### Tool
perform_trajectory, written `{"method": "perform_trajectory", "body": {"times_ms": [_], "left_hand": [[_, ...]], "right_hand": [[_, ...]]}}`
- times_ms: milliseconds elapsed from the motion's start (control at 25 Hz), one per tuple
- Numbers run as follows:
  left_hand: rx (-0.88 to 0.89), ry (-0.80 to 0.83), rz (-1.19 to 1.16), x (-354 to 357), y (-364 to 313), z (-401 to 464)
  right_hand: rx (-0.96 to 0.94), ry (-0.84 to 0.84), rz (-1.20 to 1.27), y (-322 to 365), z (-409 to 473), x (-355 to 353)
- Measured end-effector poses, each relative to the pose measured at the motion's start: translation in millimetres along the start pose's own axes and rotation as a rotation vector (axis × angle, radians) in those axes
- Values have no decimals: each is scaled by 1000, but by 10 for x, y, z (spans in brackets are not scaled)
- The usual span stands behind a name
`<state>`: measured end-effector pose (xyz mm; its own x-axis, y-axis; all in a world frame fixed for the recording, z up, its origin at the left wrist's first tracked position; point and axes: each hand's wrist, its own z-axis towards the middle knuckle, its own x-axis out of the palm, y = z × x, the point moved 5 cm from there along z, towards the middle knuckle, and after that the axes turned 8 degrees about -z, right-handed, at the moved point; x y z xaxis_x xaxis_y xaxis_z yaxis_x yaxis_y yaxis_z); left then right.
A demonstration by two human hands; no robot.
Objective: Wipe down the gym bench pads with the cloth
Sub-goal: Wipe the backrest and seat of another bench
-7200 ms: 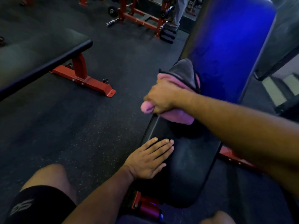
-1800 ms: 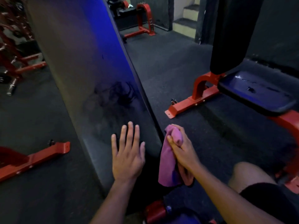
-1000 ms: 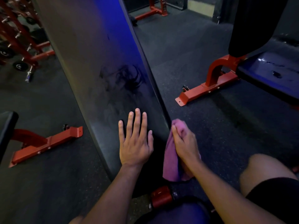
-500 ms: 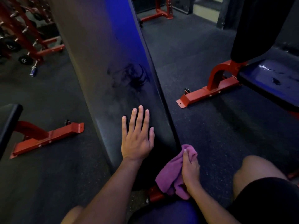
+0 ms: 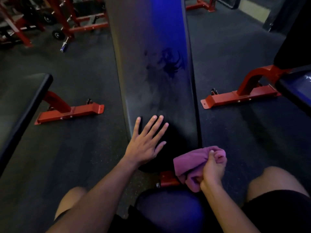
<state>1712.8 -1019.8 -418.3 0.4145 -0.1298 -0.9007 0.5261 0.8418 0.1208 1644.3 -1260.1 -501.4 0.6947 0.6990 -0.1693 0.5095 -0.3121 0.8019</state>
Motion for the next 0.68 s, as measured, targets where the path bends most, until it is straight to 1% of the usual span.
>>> {"method": "perform_trajectory", "body": {"times_ms": [80,120,240,320,440,560,680], "left_hand": [[99,-4,11,-36,130,120],[128,-14,4,-48,170,158],[125,-59,-27,-20,194,163],[124,-77,-43,-20,162,150],[134,-69,-40,-32,179,164],[126,-56,-42,-50,170,190],[156,-73,-30,-57,194,229]], "right_hand": [[28,-63,49,-3,-61,-78],[53,-51,57,-29,-139,-51],[113,55,-28,-190,-527,176],[151,87,-42,-300,-815,332],[204,151,-56,-461,-1025,574],[234,230,-157,-660,-1258,784],[250,289,-153,-778,-1410,890]]}}
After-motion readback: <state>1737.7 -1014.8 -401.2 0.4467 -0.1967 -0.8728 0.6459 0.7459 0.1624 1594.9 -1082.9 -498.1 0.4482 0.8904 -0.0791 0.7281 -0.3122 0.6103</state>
